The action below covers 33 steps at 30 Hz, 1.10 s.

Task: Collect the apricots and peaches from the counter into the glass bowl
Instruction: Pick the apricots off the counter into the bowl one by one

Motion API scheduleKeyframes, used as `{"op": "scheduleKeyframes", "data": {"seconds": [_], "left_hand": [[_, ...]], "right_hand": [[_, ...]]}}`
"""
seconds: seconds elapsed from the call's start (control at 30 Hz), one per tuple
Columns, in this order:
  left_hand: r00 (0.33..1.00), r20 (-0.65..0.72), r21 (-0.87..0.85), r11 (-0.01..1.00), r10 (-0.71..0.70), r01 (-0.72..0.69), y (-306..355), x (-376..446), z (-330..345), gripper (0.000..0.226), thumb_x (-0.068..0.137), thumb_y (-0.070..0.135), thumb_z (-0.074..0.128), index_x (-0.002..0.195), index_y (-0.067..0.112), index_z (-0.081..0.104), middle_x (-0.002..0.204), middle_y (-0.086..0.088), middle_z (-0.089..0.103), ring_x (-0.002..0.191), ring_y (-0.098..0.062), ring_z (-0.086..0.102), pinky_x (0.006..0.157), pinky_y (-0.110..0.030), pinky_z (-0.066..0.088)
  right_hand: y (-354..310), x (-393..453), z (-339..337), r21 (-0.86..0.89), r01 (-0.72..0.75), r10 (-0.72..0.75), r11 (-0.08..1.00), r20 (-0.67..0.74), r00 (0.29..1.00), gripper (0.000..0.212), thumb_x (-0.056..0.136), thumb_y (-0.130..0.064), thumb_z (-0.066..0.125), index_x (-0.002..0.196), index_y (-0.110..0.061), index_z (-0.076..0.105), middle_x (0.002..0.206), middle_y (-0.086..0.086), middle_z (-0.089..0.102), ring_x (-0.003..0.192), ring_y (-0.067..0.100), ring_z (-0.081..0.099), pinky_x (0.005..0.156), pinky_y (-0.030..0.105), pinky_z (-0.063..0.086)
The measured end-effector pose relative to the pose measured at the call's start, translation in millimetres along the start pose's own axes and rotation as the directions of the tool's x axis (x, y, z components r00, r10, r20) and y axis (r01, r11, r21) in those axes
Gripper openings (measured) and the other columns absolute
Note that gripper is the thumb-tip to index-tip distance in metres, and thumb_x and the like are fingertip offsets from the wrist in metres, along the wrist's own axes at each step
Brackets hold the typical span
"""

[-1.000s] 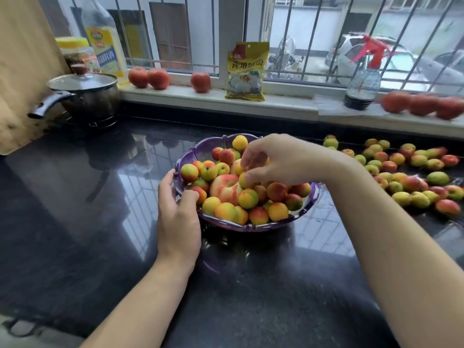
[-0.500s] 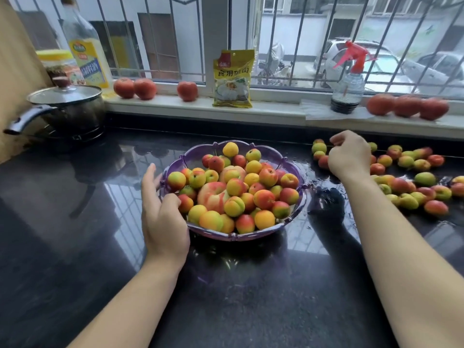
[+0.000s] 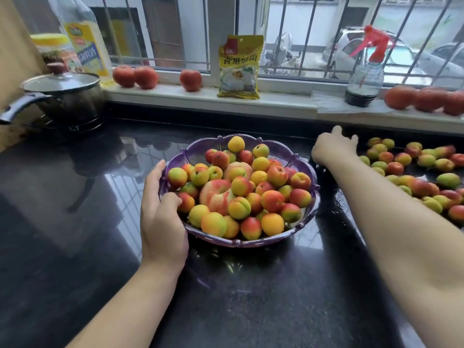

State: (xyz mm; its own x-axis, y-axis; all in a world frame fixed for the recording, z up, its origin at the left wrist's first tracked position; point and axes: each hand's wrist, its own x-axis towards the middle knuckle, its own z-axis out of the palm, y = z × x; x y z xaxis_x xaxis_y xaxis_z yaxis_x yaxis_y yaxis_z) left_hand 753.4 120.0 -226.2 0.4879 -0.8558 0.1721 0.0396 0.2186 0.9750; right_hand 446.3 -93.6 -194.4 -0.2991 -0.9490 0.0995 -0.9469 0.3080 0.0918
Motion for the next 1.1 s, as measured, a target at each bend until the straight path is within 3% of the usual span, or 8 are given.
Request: {"op": "scheduleKeyframes", "data": {"seconds": [0.13,0.27,0.37,0.47,0.6,0.7,0.93,1.1], "left_hand": [[1.0,0.001,-0.005,1.0,-0.002,0.002,-0.3,0.1,0.1,0.068,0.081,0.024,0.044,0.146,0.034,0.059,0.129,0.028,0.063,0.126,0.0,0.059,0.116,-0.04,0.046],[1.0,0.005,-0.005,1.0,0.001,-0.001,-0.3,-0.3,0.9,0.067,0.082,0.025,0.044,0.146,0.035,0.058,0.123,0.032,0.061,0.119,0.008,0.059,0.111,-0.032,0.047],[1.0,0.012,-0.01,1.0,0.01,-0.009,1.2,-0.9,0.6,0.068,0.082,0.026,0.044,0.149,0.033,0.055,0.131,0.027,0.06,0.123,0.004,0.058,0.106,-0.028,0.047],[1.0,0.015,-0.019,1.0,0.005,-0.005,3.5,-2.2,1.0,0.071,0.08,0.026,0.046,0.151,0.033,0.052,0.13,0.03,0.057,0.12,0.008,0.057,0.097,-0.018,0.045],[1.0,0.017,-0.04,0.999,-0.009,0.009,4.1,-2.8,-1.2,0.075,0.079,0.027,0.048,0.154,0.034,0.048,0.141,0.022,0.056,0.13,0.003,0.054,0.105,-0.022,0.043],[1.0,0.005,-0.049,0.998,-0.027,0.027,6.7,-3.4,-2.9,0.075,0.08,0.028,0.048,0.155,0.033,0.049,0.151,0.014,0.054,0.139,-0.004,0.052,0.118,-0.035,0.042],[0.999,0.004,-0.024,0.999,-0.041,0.041,7.3,-2.5,-2.4,0.075,0.079,0.026,0.05,0.153,0.034,0.051,0.149,0.011,0.058,0.136,-0.005,0.054,0.121,-0.041,0.042],[0.999,0.014,-0.001,0.999,-0.043,0.043,2.8,-1.2,-4.6,0.074,0.079,0.027,0.051,0.153,0.035,0.052,0.146,0.014,0.06,0.135,-0.007,0.056,0.119,-0.045,0.044]], "right_hand": [[4.0,-13.5,2.4,0.081,0.007,0.001,0.997,-0.089,0.996,0.033,0.09,-0.01,0.063,0.123,-0.008,0.065,0.143,0.02,0.035,0.107,0.048,0.057,0.098,0.049,0.047],[1.4,-31.5,-28.3,0.424,0.131,-0.005,0.896,-0.285,0.958,0.03,0.096,-0.011,0.057,0.125,-0.012,0.066,0.138,0.016,0.042,0.113,0.043,0.056,0.102,0.045,0.045],[-6.7,-66.6,-79.0,0.791,0.263,-0.106,0.553,-0.246,0.963,0.03,0.099,-0.021,0.059,0.128,-0.016,0.064,0.123,0.01,0.062,0.108,0.03,0.067,0.102,0.042,0.051],[-8.2,-131.3,-124.5,0.922,0.295,-0.456,0.252,-0.156,0.876,0.031,0.096,-0.03,0.069,0.124,-0.019,0.064,0.101,0.001,0.075,0.094,0.018,0.075,0.09,0.036,0.058],[-29.2,-174.1,-136.0,0.669,0.555,-0.63,0.493,-0.165,0.759,0.023,0.096,-0.035,0.067,0.118,-0.028,0.07,0.1,-0.011,0.072,0.092,0.004,0.068,0.074,0.017,0.05],[-56.9,-167.5,-114.3,0.495,0.609,-0.588,0.619,-0.222,0.778,0.028,0.097,-0.028,0.065,0.125,-0.025,0.069,0.114,-0.003,0.07,0.104,0.016,0.064,0.083,0.028,0.051],[-71.3,-153.3,-95.0,0.547,0.608,-0.601,0.576,-0.22,0.768,0.036,0.1,-0.021,0.058,0.136,-0.024,0.063,0.127,-0.008,0.065,0.114,0.013,0.06,0.097,0.028,0.048],[-22.6,-121.4,-99.0,0.737,0.433,-0.273,0.518,-0.337,0.901,0.025,0.099,-0.014,0.056,0.118,-0.019,0.072,0.11,-0.004,0.071,0.099,0.01,0.062,0.087,0.022,0.044]]}}
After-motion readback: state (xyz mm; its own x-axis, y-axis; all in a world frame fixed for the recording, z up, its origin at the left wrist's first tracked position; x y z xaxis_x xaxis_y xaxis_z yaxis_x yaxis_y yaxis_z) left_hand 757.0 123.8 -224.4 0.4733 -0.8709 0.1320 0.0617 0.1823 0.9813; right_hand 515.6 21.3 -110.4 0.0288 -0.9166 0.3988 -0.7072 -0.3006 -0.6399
